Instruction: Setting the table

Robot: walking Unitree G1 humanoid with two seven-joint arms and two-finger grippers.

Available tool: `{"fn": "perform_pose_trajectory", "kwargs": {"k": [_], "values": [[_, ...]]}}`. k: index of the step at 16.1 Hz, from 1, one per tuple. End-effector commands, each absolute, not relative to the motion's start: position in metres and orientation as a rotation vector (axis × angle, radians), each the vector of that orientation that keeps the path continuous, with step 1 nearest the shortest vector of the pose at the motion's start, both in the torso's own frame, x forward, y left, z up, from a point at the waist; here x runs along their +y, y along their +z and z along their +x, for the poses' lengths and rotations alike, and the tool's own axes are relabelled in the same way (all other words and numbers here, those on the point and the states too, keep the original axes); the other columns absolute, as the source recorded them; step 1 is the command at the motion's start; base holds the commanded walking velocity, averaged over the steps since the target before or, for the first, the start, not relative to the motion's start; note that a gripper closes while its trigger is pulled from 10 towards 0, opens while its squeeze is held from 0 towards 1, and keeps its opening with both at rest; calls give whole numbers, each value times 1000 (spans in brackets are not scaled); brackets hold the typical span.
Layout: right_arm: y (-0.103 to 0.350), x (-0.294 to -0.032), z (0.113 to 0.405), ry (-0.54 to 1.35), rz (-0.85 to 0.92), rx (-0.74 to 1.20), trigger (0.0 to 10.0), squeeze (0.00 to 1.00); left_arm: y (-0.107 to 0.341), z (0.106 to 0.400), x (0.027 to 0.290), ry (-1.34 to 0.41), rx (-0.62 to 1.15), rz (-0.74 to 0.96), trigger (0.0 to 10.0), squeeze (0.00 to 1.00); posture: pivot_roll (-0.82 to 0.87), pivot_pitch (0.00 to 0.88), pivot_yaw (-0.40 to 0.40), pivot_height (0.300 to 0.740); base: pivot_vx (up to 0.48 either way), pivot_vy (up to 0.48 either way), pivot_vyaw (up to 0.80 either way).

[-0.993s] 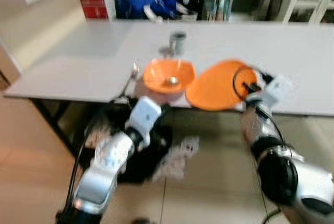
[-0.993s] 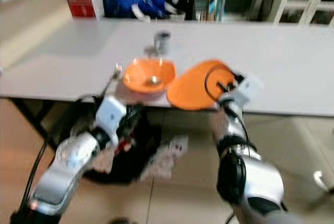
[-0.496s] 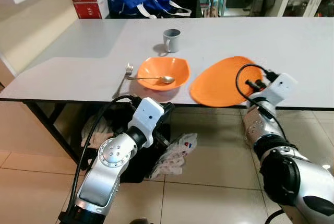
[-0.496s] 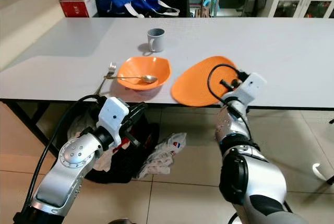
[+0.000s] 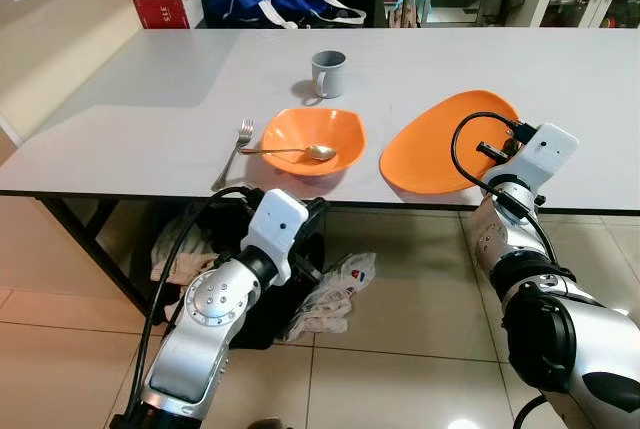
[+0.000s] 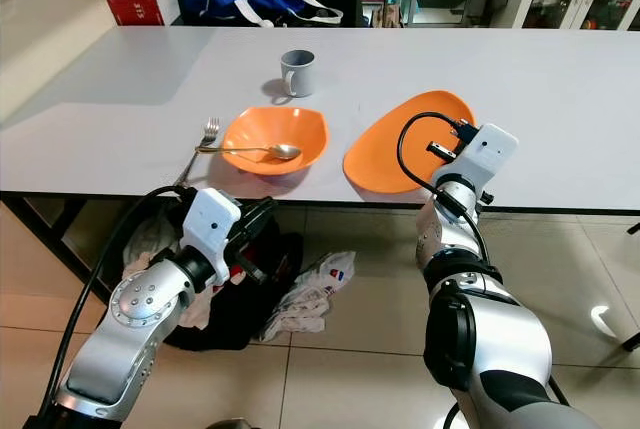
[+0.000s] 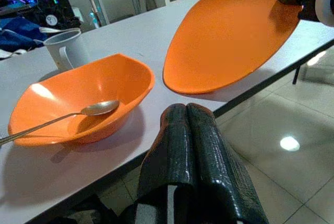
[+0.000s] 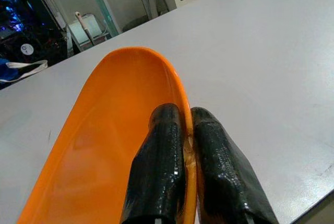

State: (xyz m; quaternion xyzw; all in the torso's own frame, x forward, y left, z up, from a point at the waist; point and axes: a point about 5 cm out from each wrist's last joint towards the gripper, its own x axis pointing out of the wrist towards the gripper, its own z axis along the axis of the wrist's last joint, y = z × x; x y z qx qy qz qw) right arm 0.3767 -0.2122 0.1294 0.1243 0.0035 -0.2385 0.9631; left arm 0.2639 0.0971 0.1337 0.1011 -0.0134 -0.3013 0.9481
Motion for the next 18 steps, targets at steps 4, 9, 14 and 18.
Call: {"fn": "perform_pose_trajectory", "kwargs": {"k": [4,9,14,18], "values": [[107,-205,370,-465,177,127,10000,1000,137,257,99,-593,-35,211,10000,0,219,3,38,740,0,0,0],[105,-201,370,-466,151,141,10000,1000,136,251,103,-577,-18,211,10000,0,230,26,36,740,0,0,0],[130,-196,378,-421,25,-2,10000,0,136,259,102,-565,-21,212,10000,0,197,21,30,740,0,0,0],[148,-210,373,-444,-78,-183,10000,0,134,265,97,-572,-29,203,10000,0,154,10,30,740,0,0,0]]}}
